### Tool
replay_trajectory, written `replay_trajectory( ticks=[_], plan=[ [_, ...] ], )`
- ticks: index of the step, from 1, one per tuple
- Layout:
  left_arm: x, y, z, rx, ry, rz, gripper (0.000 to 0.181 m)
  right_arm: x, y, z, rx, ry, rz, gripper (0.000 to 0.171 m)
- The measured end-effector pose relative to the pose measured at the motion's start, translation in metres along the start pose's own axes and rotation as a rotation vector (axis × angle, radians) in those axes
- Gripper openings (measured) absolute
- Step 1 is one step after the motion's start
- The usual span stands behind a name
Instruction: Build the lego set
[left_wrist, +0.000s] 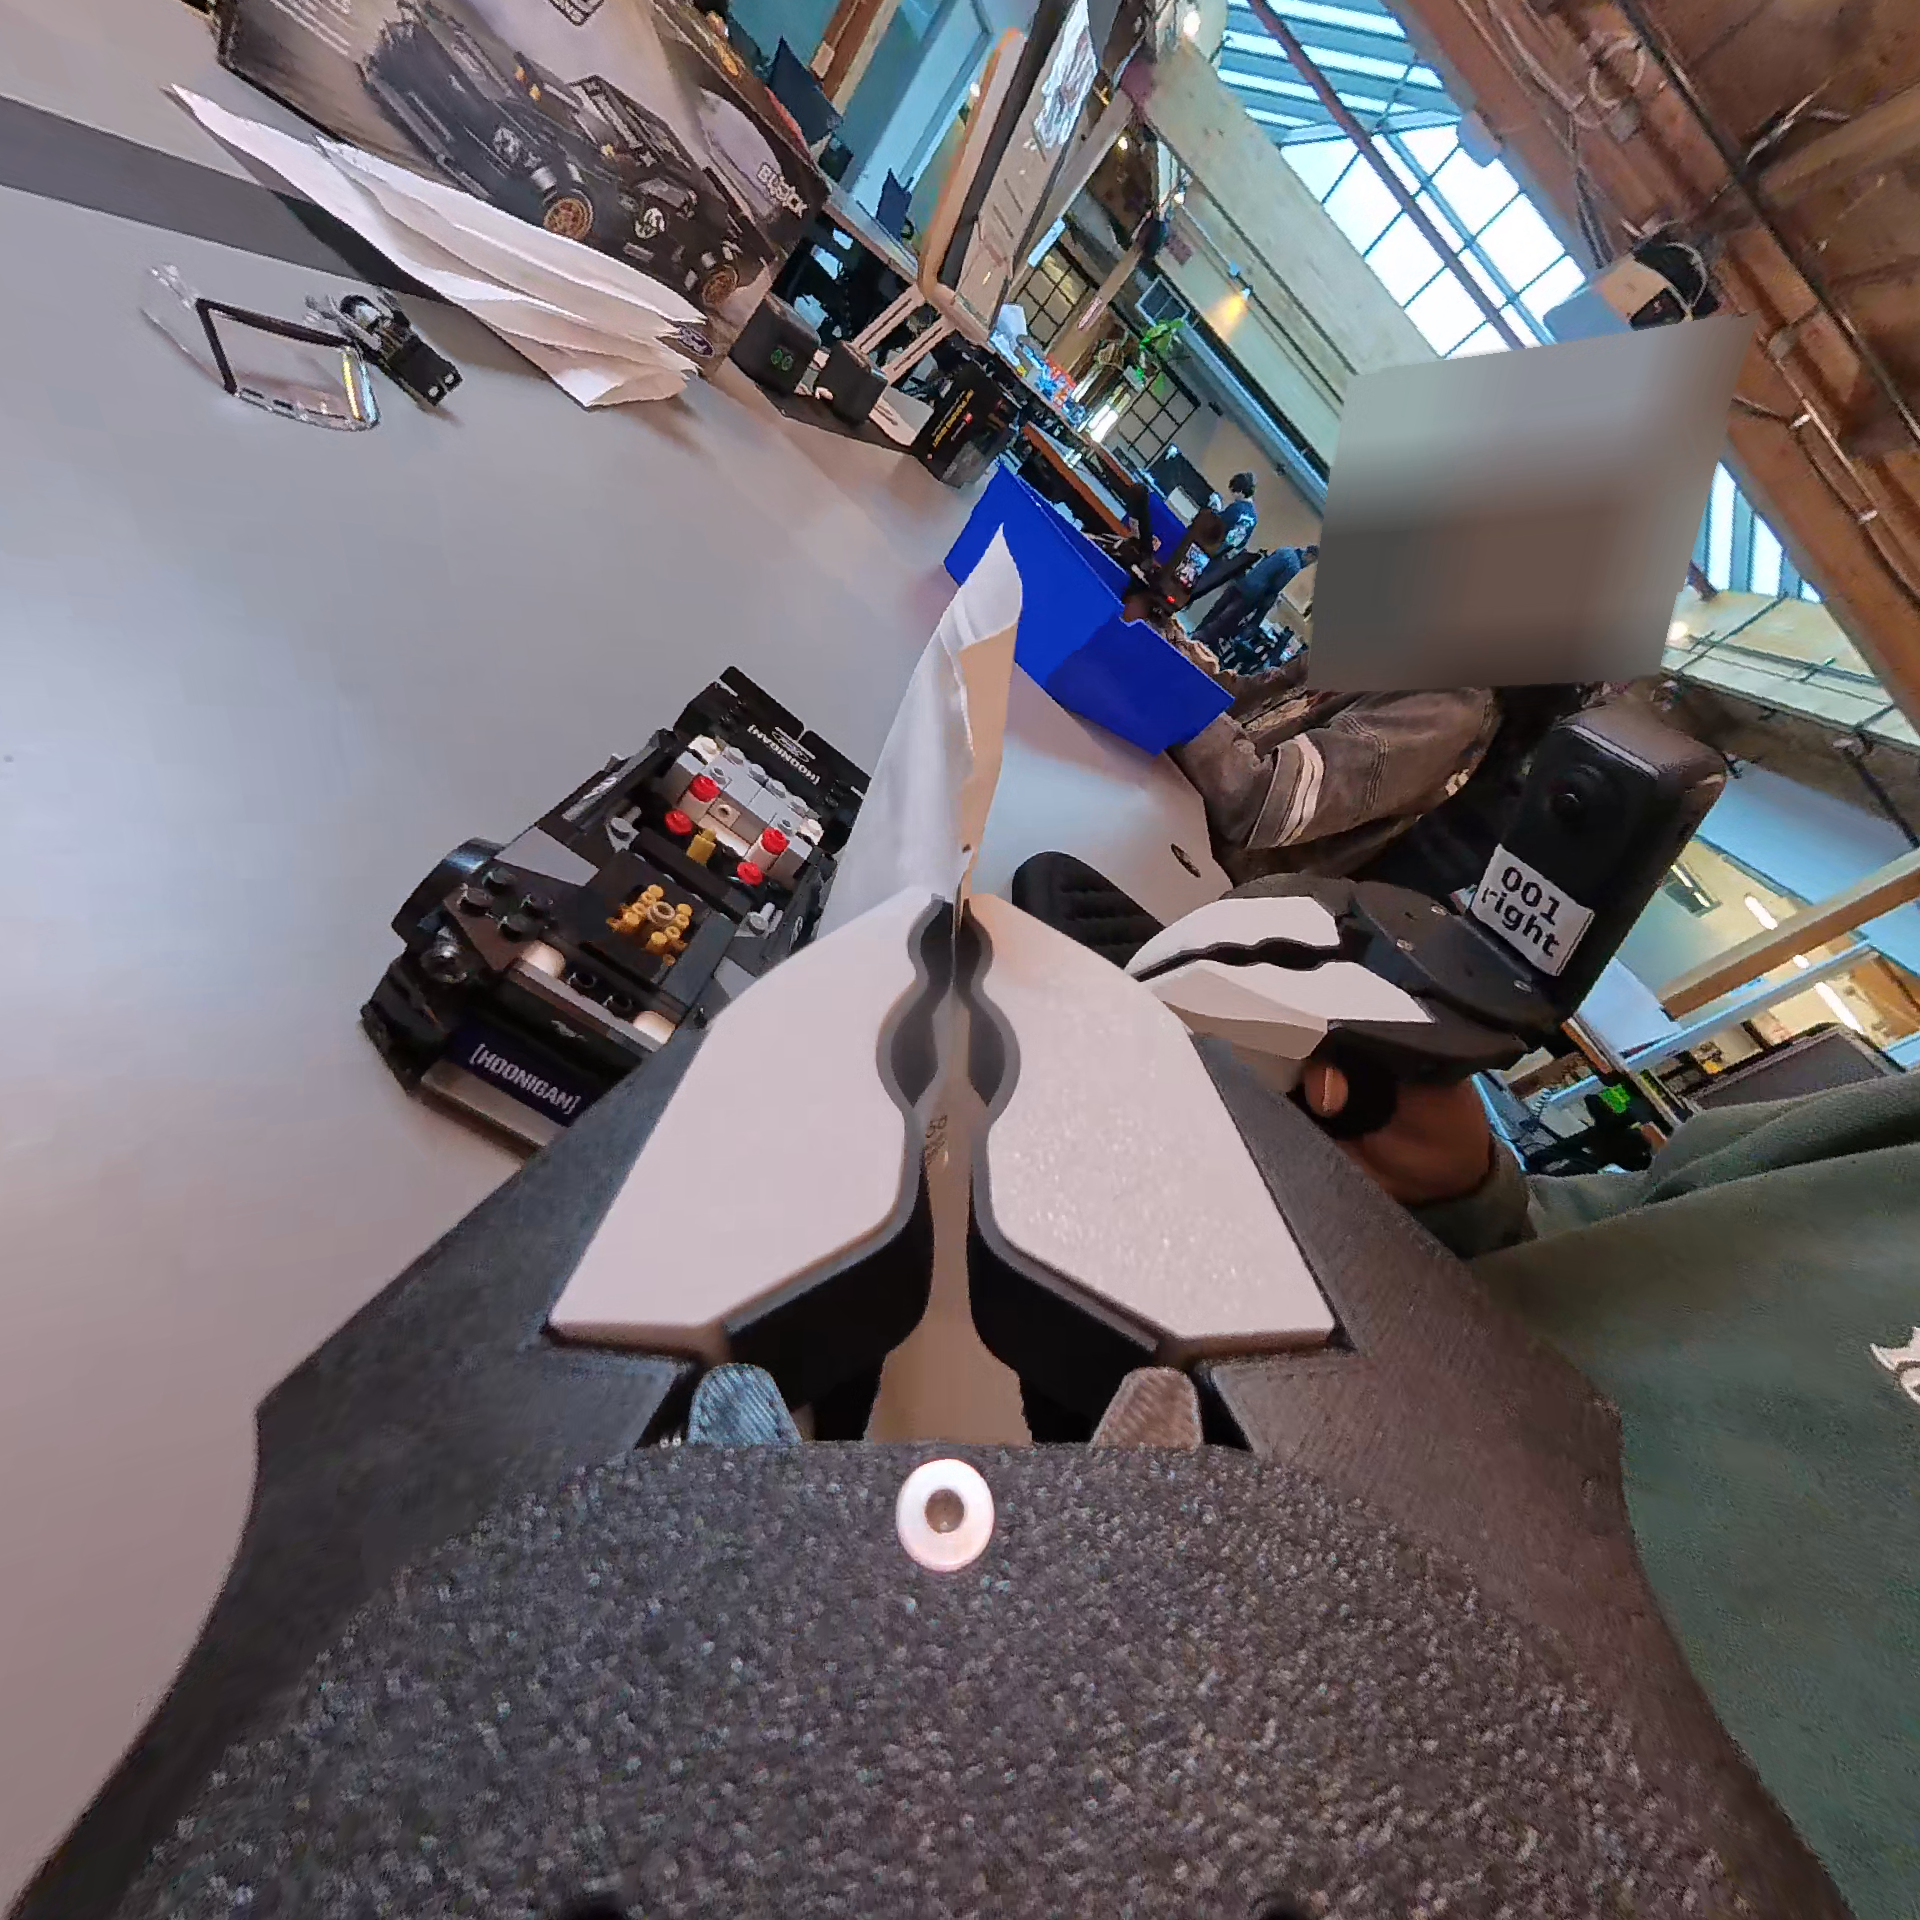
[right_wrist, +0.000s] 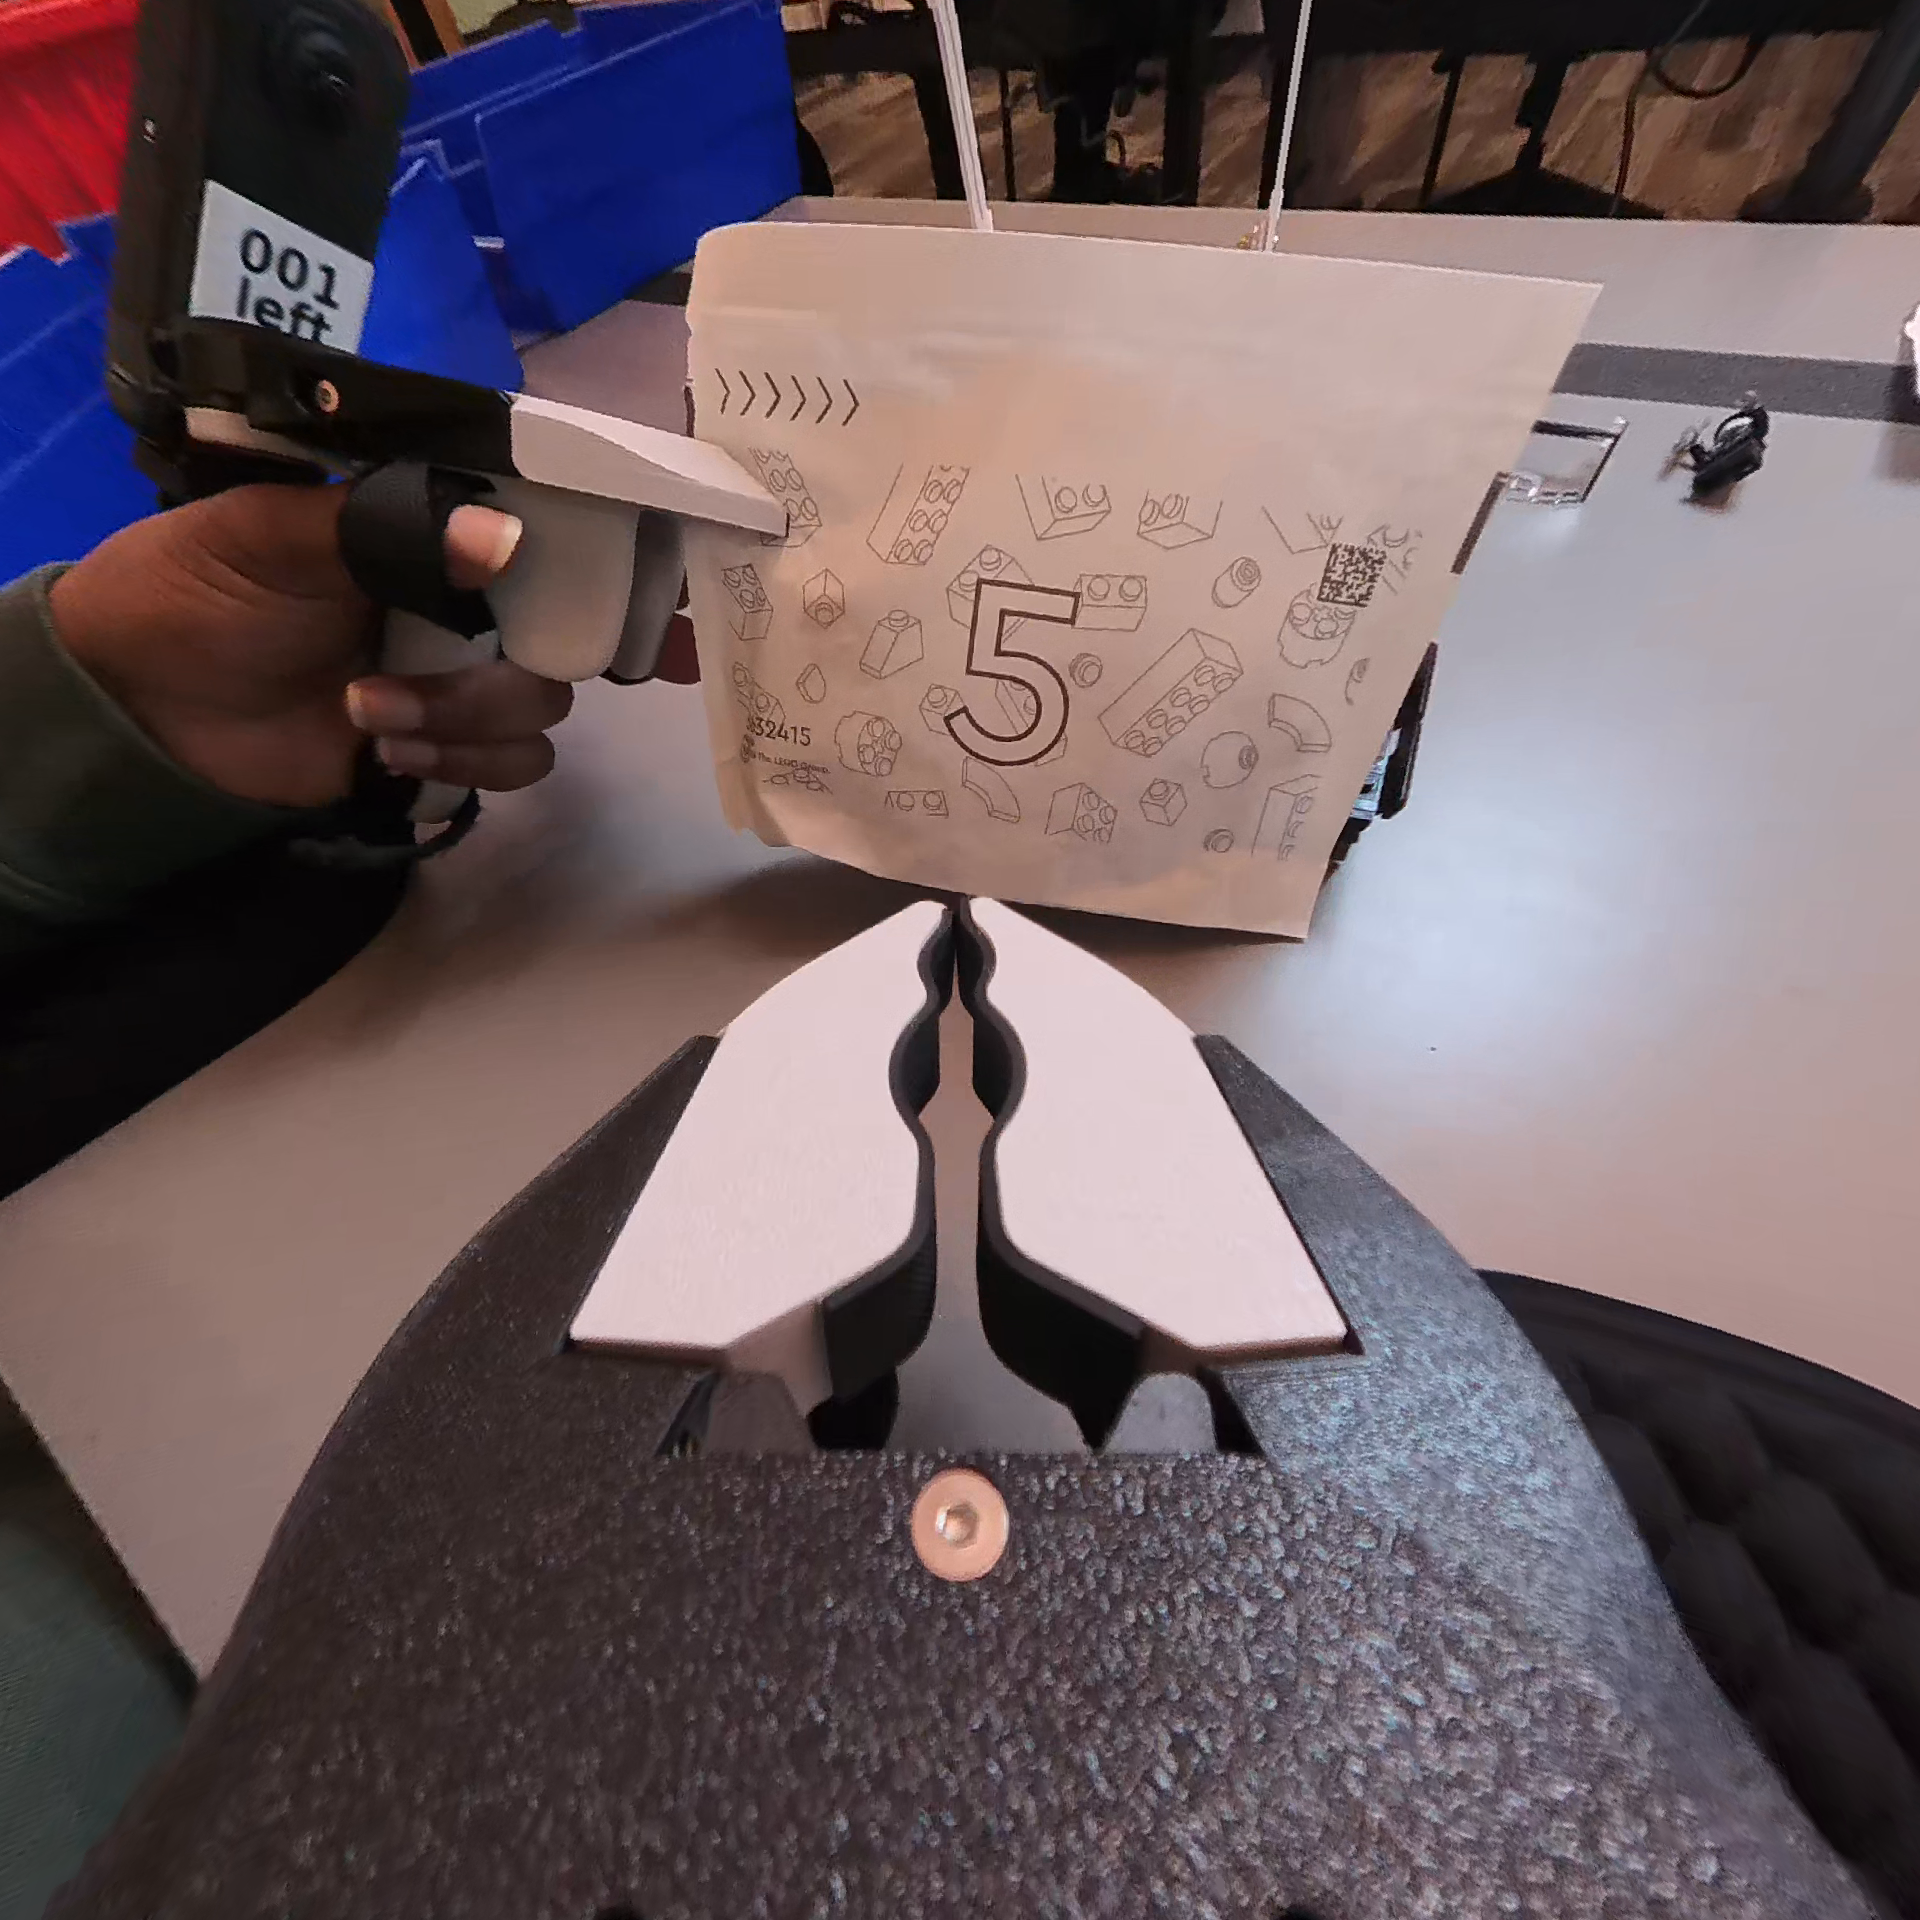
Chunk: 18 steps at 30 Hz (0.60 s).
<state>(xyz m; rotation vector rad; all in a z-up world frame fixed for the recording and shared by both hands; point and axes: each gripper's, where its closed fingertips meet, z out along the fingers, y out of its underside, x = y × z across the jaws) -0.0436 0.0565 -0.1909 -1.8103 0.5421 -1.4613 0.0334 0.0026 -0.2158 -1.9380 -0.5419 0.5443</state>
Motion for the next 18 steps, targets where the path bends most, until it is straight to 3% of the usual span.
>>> replay_trajectory(
  ticks=[12, 18],
  plan=[
    [0.002, 0.002, 0.001, -0.019, 0.003, 0.019, 0.001, -0.006, -0.002, 0.001, 0.020, -0.049, 0.016, 0.011],
    [0.012, 0.004, 0.000, -0.075, 0.008, 0.208, 0.001, 0.011, -0.038, 0.000, 0.070, -0.044, -0.282, 0.032]
  ],
)
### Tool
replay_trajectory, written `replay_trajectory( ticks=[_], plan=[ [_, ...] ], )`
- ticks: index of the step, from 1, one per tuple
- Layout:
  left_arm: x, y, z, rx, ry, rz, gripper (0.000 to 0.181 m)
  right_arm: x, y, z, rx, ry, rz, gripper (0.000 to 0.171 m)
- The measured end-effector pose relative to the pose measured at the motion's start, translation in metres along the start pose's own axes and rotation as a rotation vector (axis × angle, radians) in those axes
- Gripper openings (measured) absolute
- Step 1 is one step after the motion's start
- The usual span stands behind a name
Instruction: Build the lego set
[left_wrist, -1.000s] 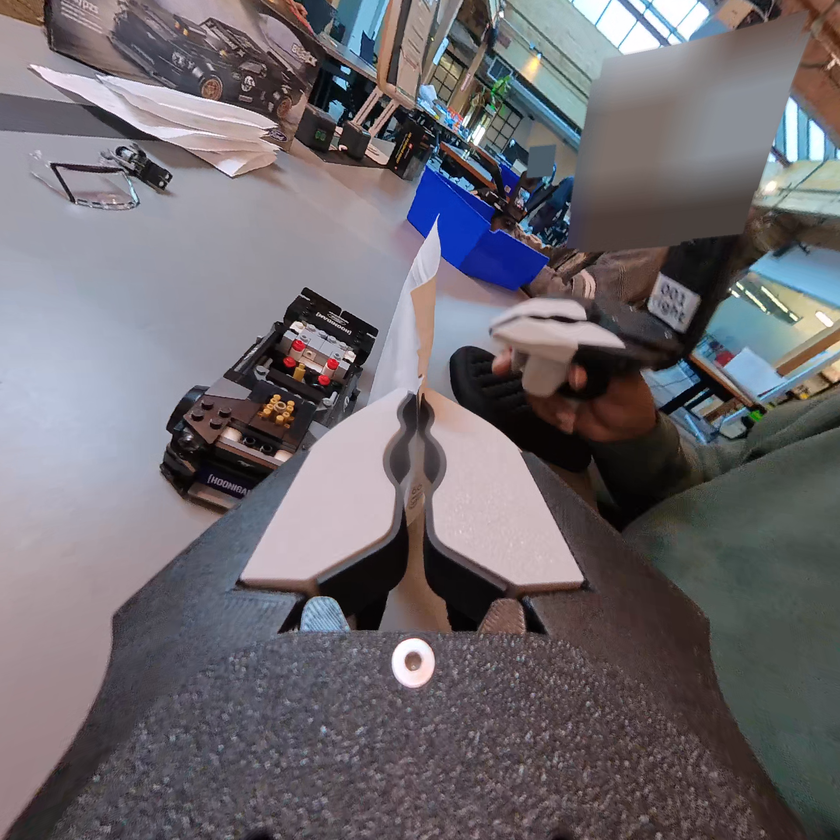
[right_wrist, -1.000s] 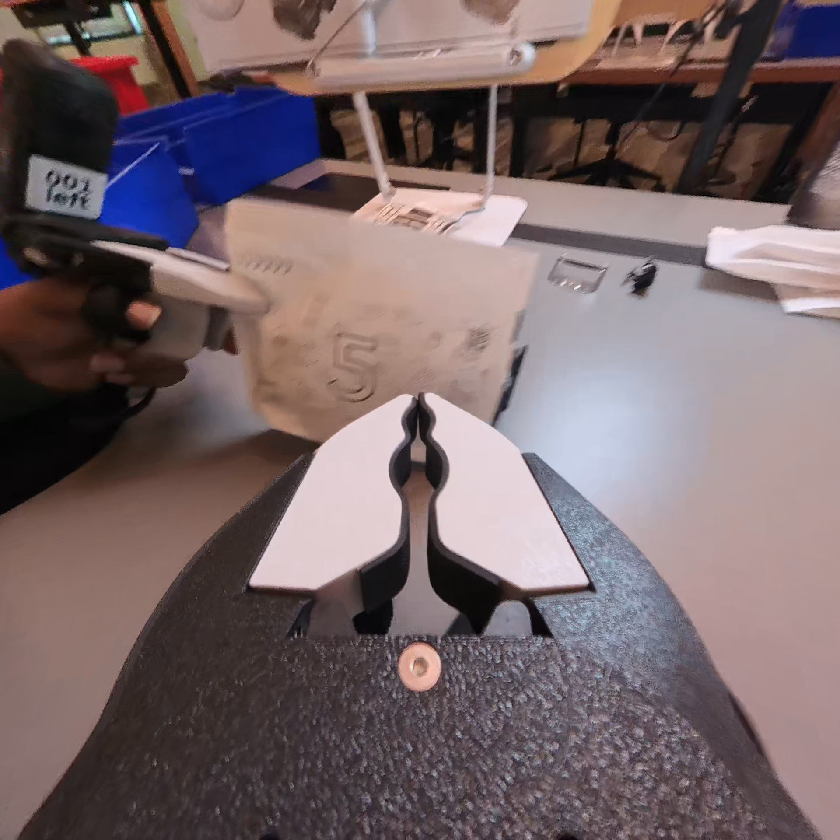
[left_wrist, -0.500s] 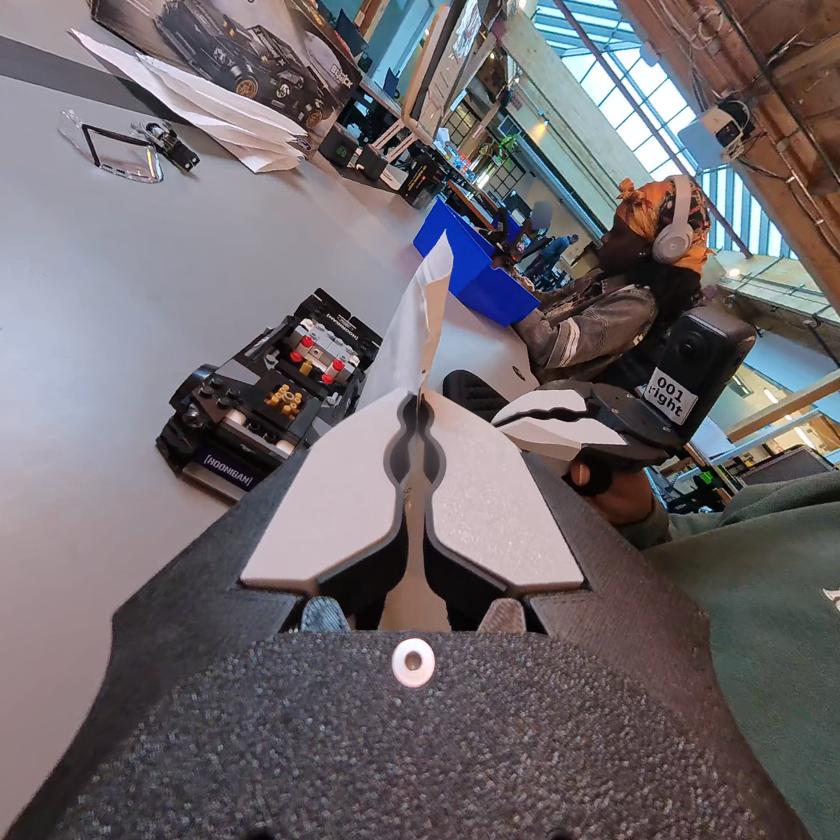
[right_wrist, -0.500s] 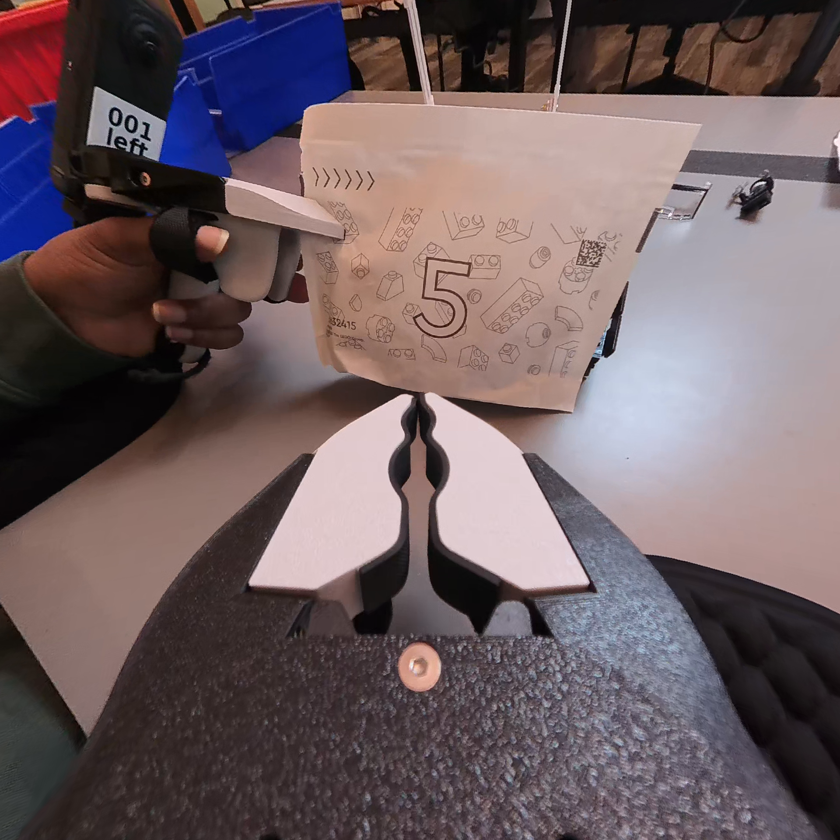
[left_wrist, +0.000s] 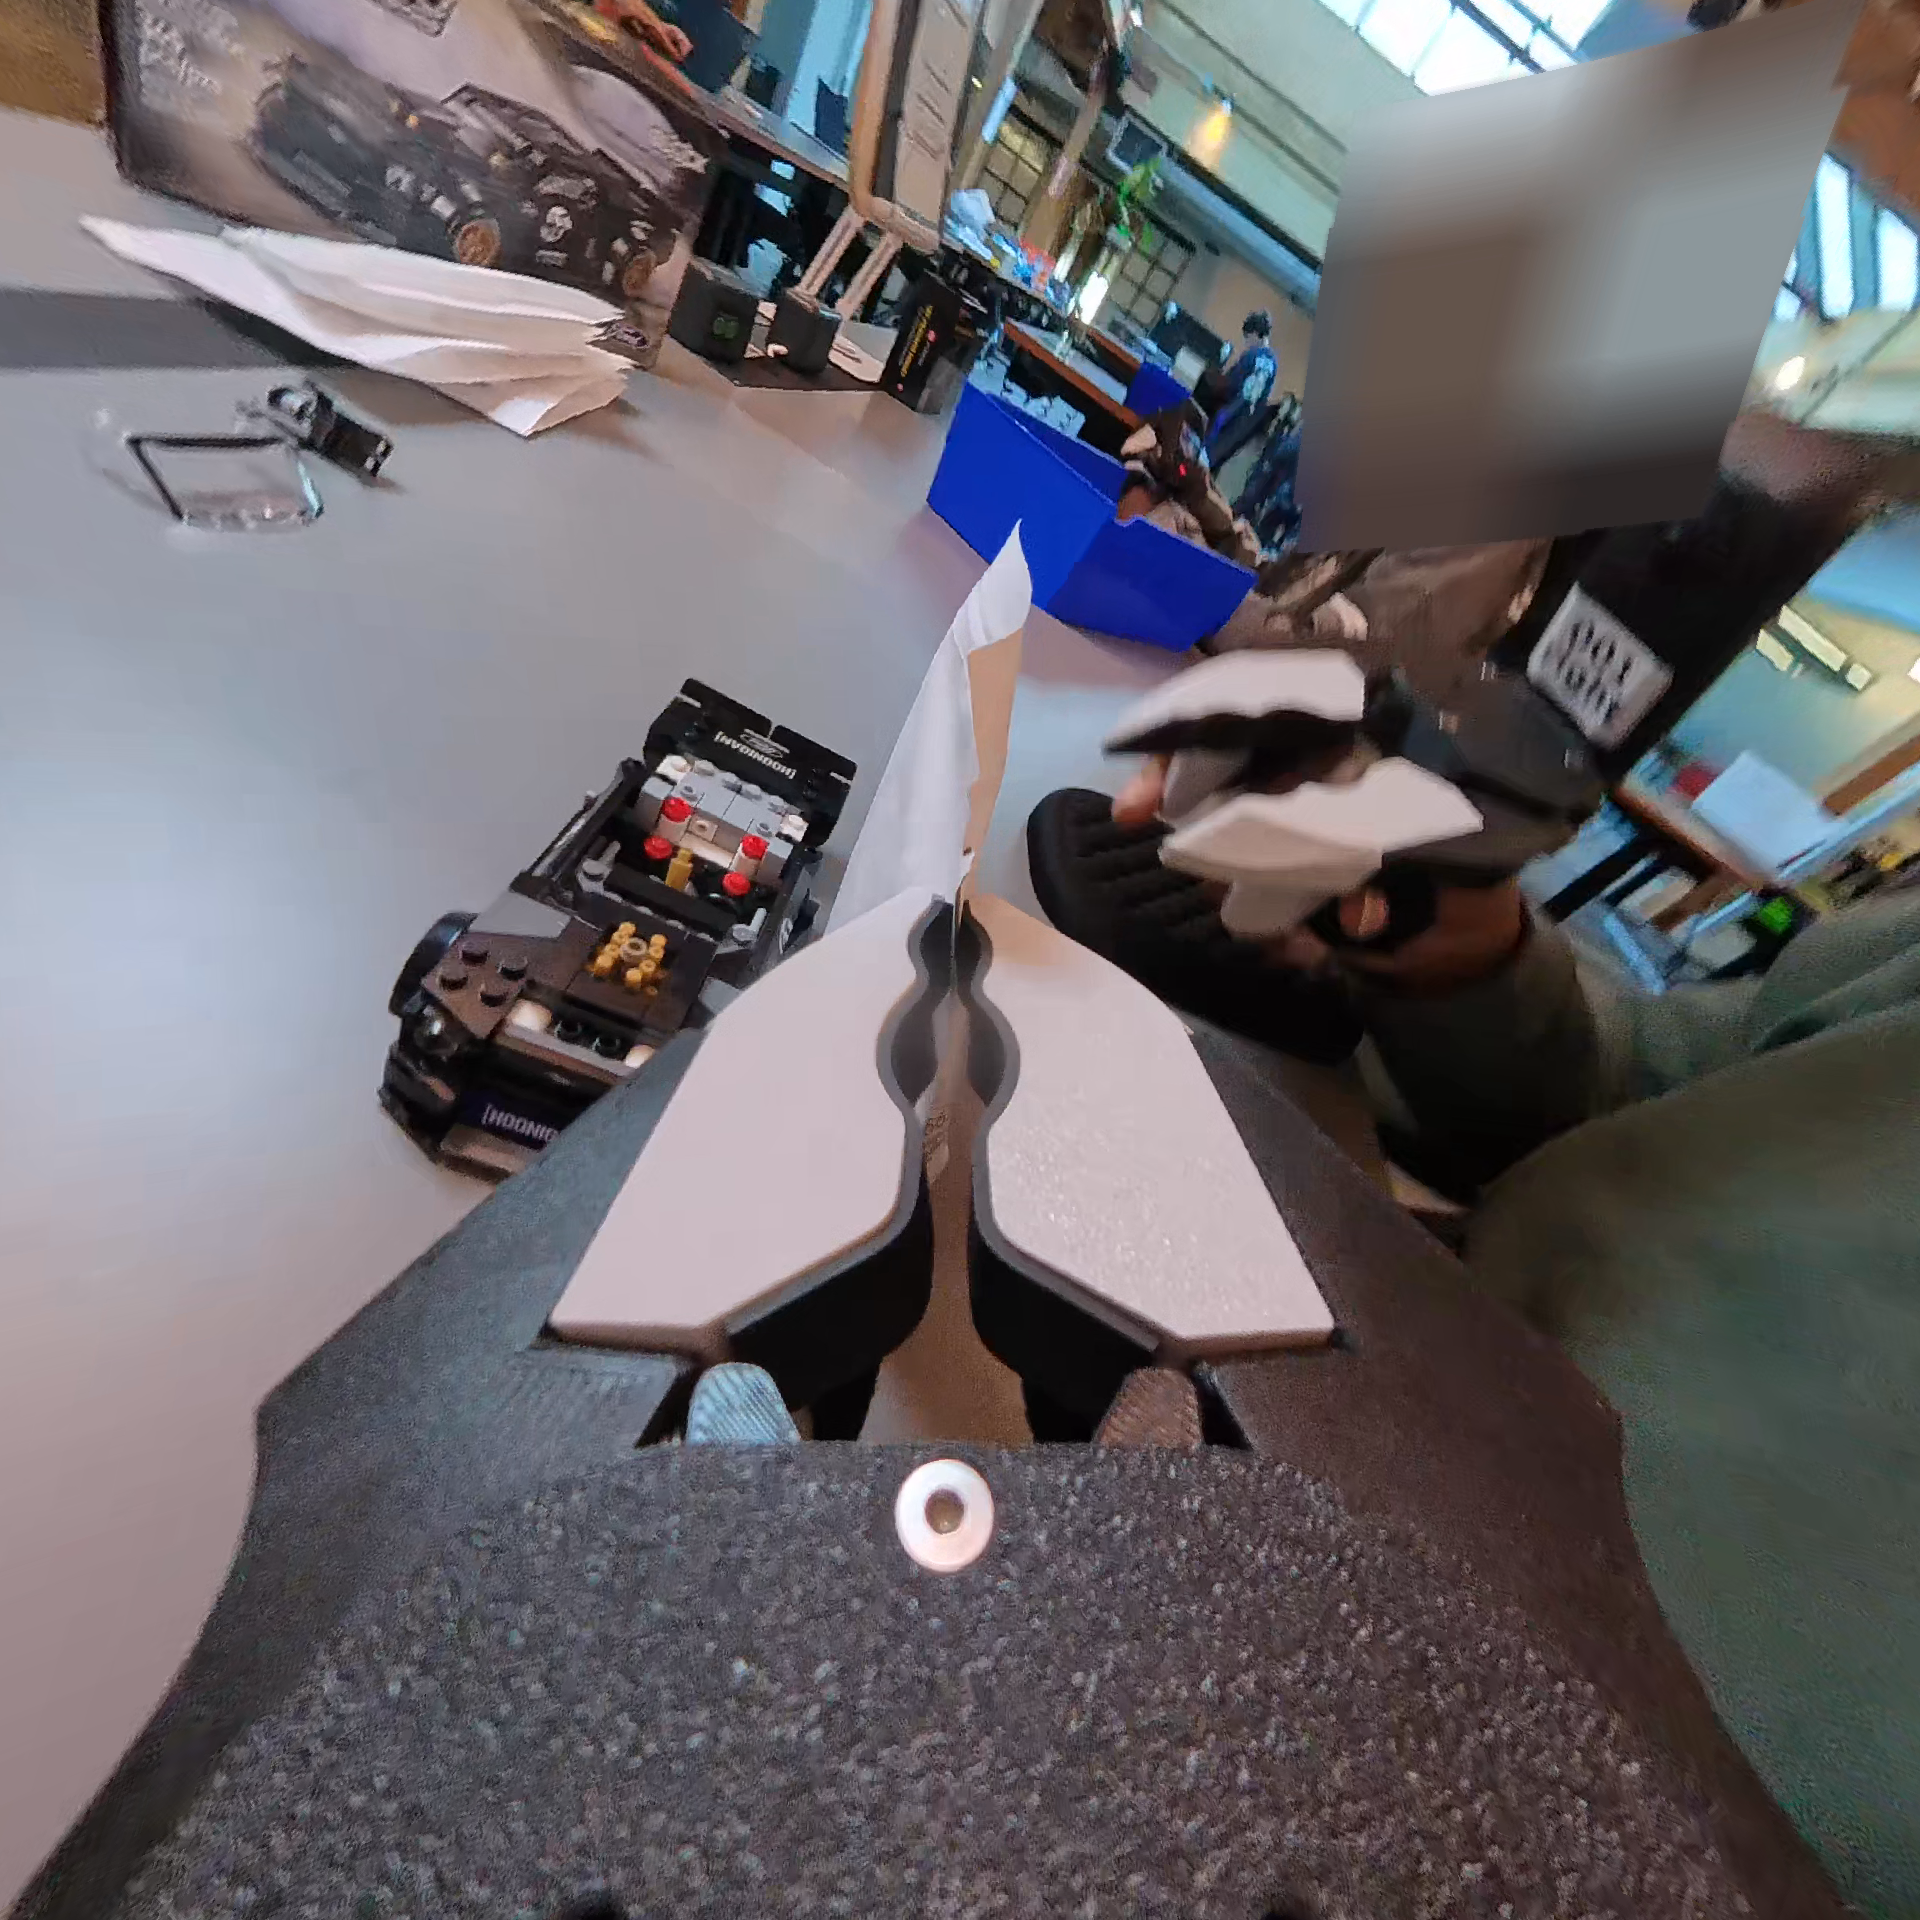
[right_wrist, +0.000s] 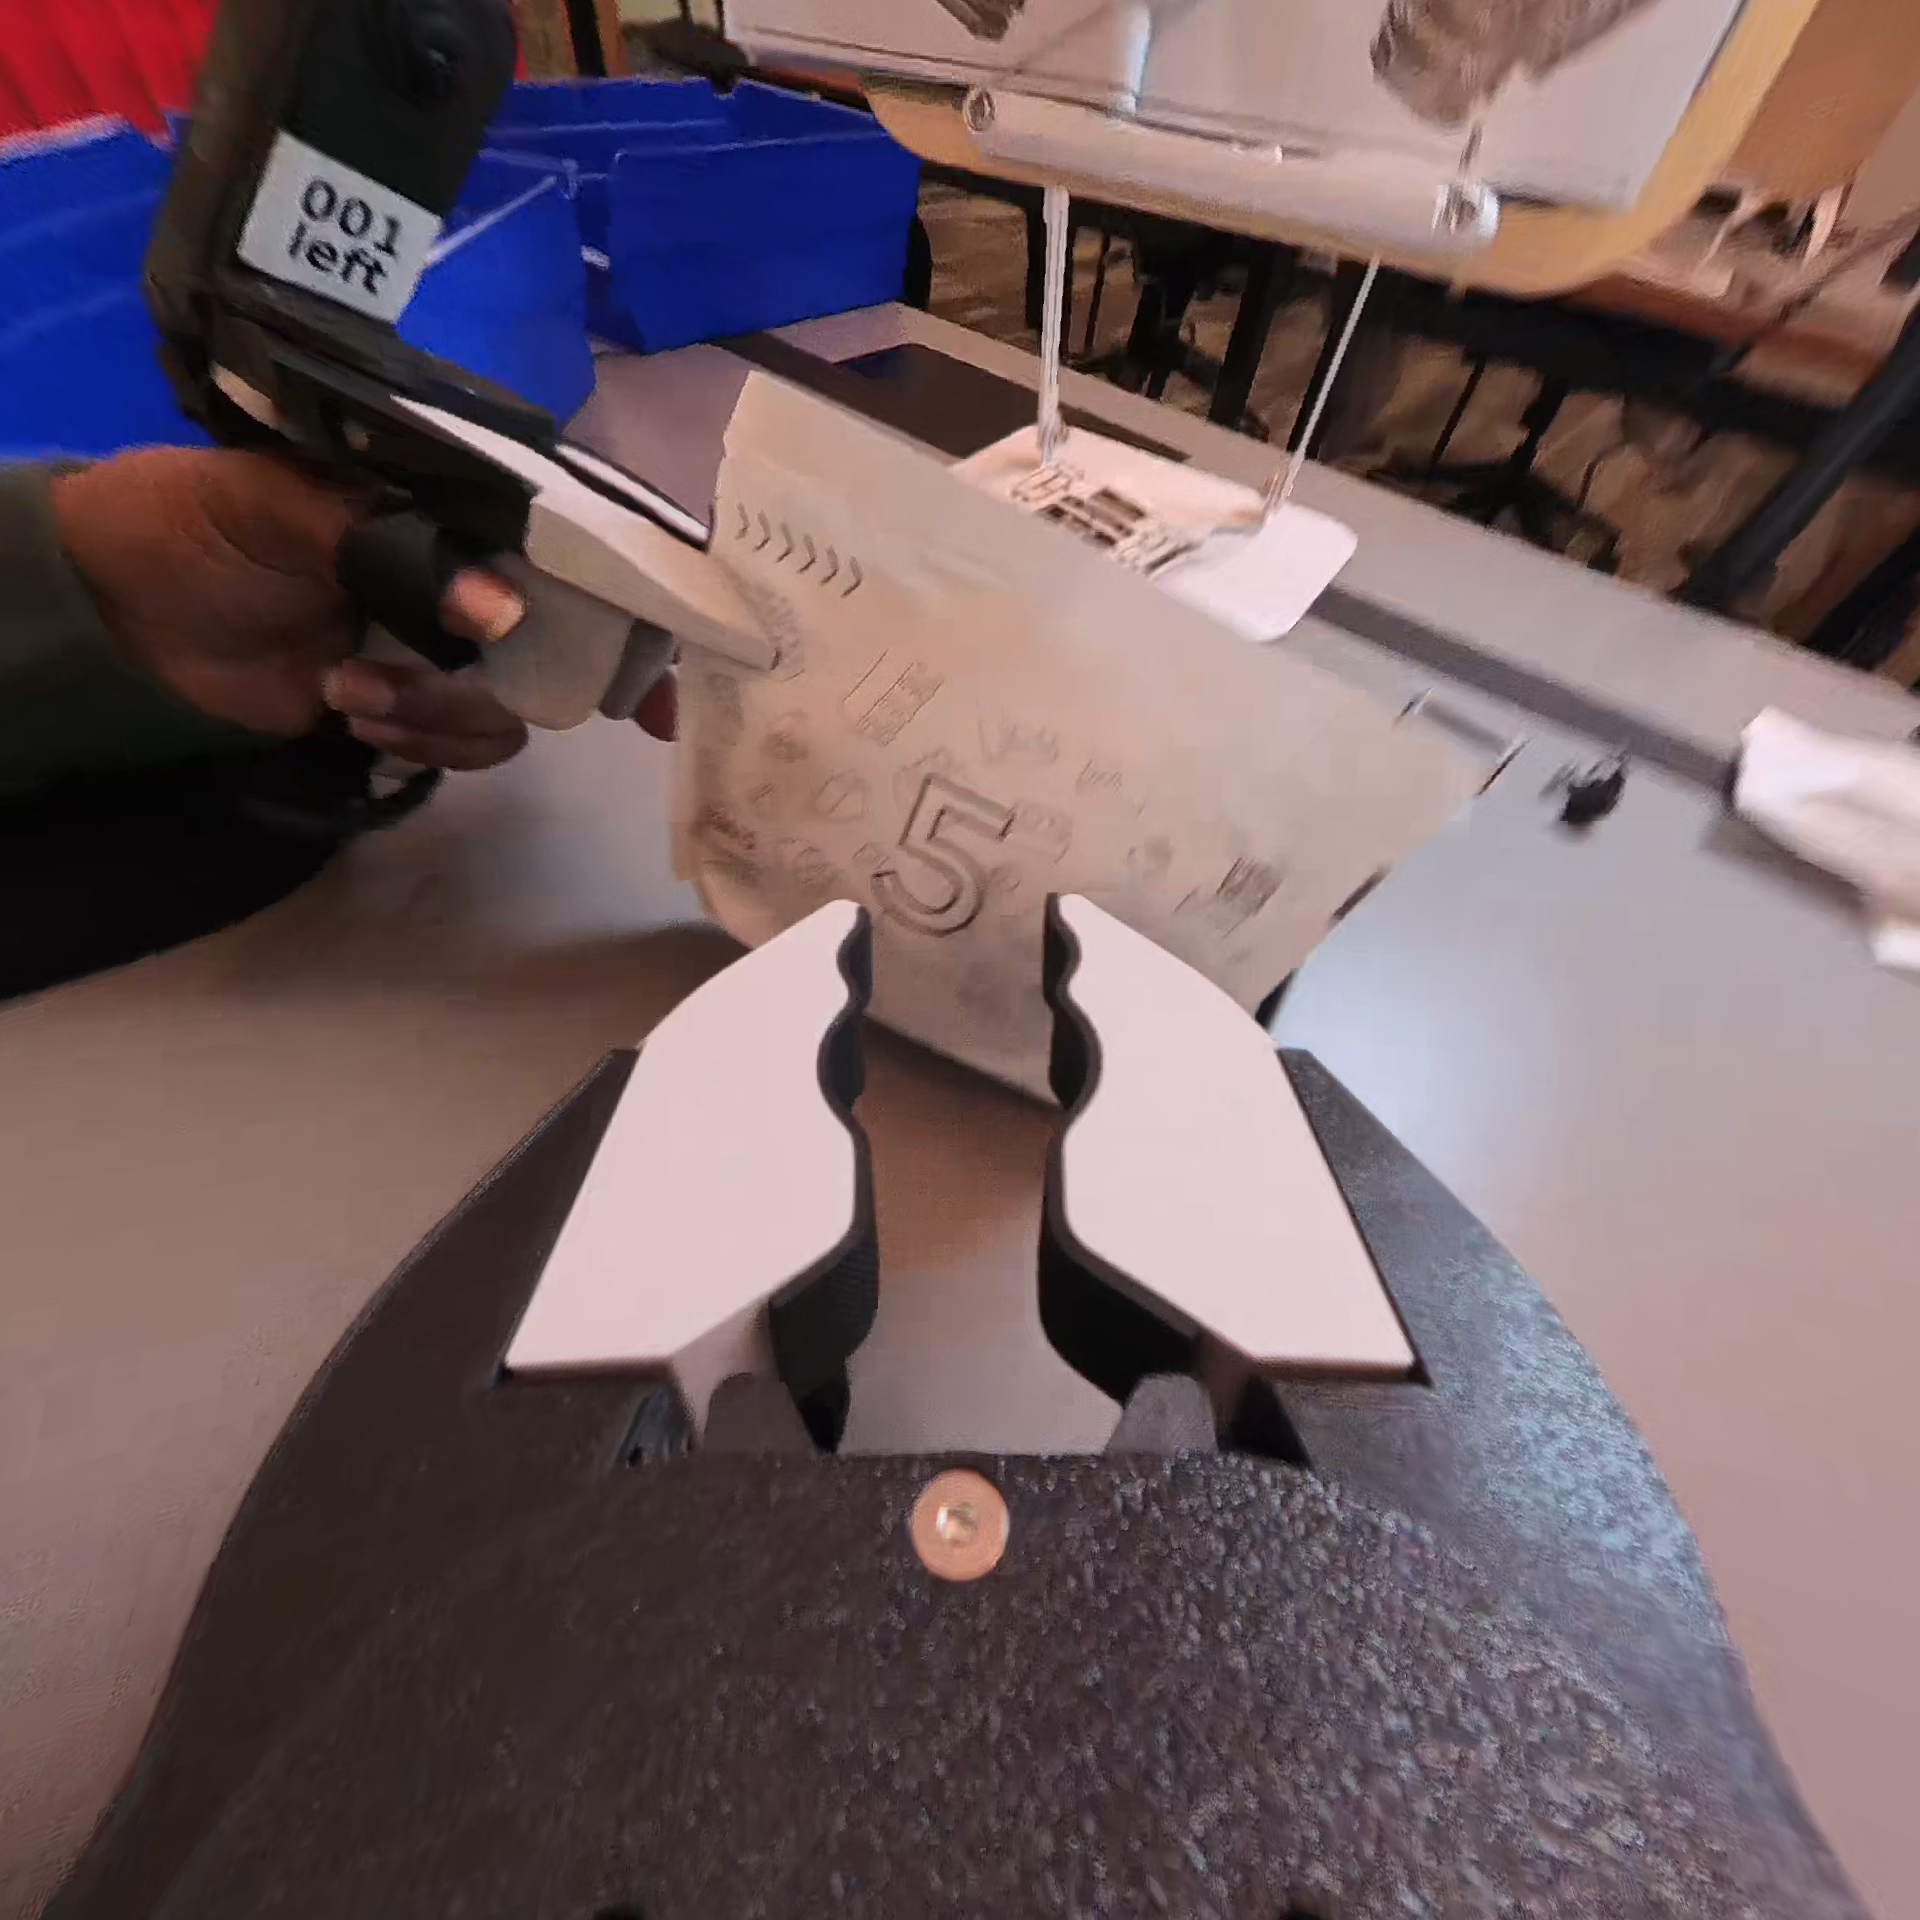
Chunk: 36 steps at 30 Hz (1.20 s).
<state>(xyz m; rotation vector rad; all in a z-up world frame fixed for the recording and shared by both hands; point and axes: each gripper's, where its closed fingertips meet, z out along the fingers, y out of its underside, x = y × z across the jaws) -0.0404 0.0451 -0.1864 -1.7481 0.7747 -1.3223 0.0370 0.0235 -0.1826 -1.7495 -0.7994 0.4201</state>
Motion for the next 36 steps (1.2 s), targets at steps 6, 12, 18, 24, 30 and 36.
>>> replay_trajectory(
  ticks=[6, 12, 18, 24, 30, 36],
  plan=[
    [0.024, 0.004, 0.003, -0.053, 0.033, 0.211, 0.000, 0.015, -0.044, 0.001, -0.013, -0.080, -0.355, 0.036],
    [0.045, 0.008, 0.005, -0.074, 0.098, 0.342, 0.000, -0.003, -0.046, 0.015, -0.154, -0.271, -0.630, 0.036],
    [0.056, 0.002, -0.001, -0.050, 0.125, 0.431, 0.001, -0.031, -0.031, 0.006, -0.304, -0.549, -0.682, 0.002],
    [0.072, -0.027, -0.015, 0.137, 0.129, 0.461, 0.010, -0.041, -0.036, -0.007, -0.261, -0.650, -0.435, 0.000],
    [0.094, -0.034, -0.014, 0.112, 0.145, 0.471, 0.005, -0.057, -0.036, -0.023, -0.145, -0.756, -0.127, 0.000],
    [0.103, -0.036, -0.009, 0.050, 0.126, 0.466, 0.003, -0.060, -0.037, -0.035, -0.063, -0.799, -0.023, 0.000]
  ],
)
